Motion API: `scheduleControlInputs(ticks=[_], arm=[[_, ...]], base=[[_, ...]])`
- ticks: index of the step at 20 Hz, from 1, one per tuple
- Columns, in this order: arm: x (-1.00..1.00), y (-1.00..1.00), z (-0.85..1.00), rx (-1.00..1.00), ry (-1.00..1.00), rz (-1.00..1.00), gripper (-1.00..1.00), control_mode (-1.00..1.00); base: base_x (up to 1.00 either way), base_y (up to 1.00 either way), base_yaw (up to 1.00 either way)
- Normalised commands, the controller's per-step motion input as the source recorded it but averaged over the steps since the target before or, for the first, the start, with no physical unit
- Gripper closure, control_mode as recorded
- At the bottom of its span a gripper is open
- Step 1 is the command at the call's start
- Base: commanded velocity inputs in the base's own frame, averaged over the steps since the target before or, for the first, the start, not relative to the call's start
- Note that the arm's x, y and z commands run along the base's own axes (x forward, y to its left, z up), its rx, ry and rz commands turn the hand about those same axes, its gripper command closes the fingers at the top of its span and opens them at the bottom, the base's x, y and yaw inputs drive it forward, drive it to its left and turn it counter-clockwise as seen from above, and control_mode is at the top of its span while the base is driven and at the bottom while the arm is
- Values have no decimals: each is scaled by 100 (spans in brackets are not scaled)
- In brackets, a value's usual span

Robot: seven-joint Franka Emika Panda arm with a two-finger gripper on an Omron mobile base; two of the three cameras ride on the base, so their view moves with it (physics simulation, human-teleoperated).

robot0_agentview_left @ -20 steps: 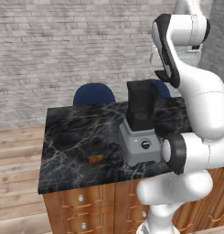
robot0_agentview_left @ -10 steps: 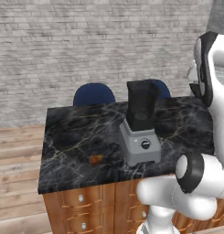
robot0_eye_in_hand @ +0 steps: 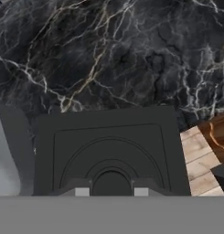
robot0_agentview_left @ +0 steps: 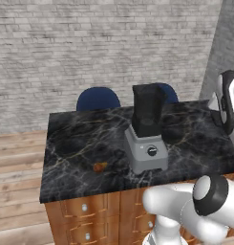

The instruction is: Open the blender lid, put the pear in the blender, close the lid, and start the blender.

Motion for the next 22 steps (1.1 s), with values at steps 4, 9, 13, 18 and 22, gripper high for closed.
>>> scheduleControlInputs(ticks=[4, 9, 13, 18, 22], arm=[[36, 0, -96, 0, 0, 0, 100, -100], [24, 0, -71, -1, 1, 0, 100, -100], [17, 0, -54, -3, 1, 1, 100, -100], [24, -3, -36, -2, 0, 1, 100, -100], [35, -13, -48, 0, 1, 4, 100, -100]], base=[[0, 0, 0], [0, 0, 0], [0, 0, 0], [0, 0, 0], [0, 0, 0]])
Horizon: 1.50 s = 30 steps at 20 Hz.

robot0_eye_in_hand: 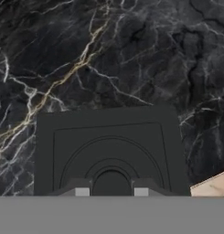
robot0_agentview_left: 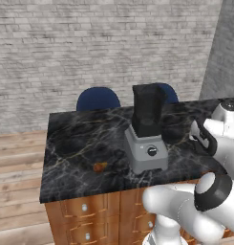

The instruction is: Open the blender lid, put the pear in the blender, close the lid, and start the blender.

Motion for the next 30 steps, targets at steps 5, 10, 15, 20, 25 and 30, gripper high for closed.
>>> scheduleControlInputs(ticks=[5, 10, 15, 20, 25, 30], arm=[[34, -15, -55, 0, 3, 5, 100, -100], [20, -15, -23, 0, 2, 4, 100, -100], [24, 0, -34, 0, 9, 9, 100, -100], [19, 0, -33, 0, 8, 9, 100, -100], [15, 0, -28, 0, 3, 6, 100, -100], [16, 0, -27, 0, 0, 4, 100, -100]], base=[[0, 0, 0], [0, 0, 0], [0, 0, 0], [0, 0, 0], [0, 0, 0], [0, 0, 0]])
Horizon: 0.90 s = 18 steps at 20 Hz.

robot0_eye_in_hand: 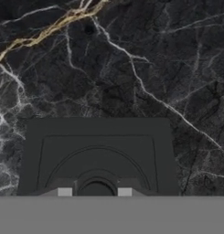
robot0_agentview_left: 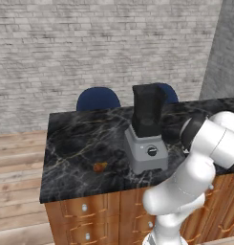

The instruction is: Open the blender lid, put the pear in the blender, close the lid, and start the blender.

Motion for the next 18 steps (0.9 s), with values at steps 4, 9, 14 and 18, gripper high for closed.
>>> scheduleControlInputs(ticks=[4, 9, 14, 18], arm=[[0, 4, -12, 0, 0, 0, -100, -100], [-1, 12, 14, -4, 1, 0, -100, -100], [-11, 30, 33, -6, -6, 0, -100, -100], [-51, 19, 57, -1, -18, 0, -100, -100]], base=[[0, 0, 0], [0, 0, 0], [0, 0, 0], [0, 0, 0]])
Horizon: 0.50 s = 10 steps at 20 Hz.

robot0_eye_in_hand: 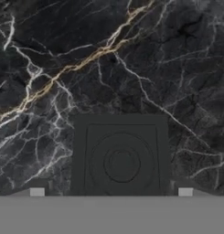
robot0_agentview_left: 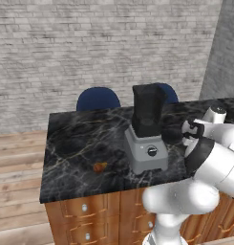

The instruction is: Open the blender lid, put the pear in the blender, close the lid, and start the blender.

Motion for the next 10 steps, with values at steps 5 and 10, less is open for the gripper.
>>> scheduleControlInputs(ticks=[5, 10], arm=[[-79, 15, 67, -1, -14, 0, -100, -100], [-62, 14, 9, -1, -11, 1, -100, -100]], base=[[0, 0, 0], [0, 0, 0]])
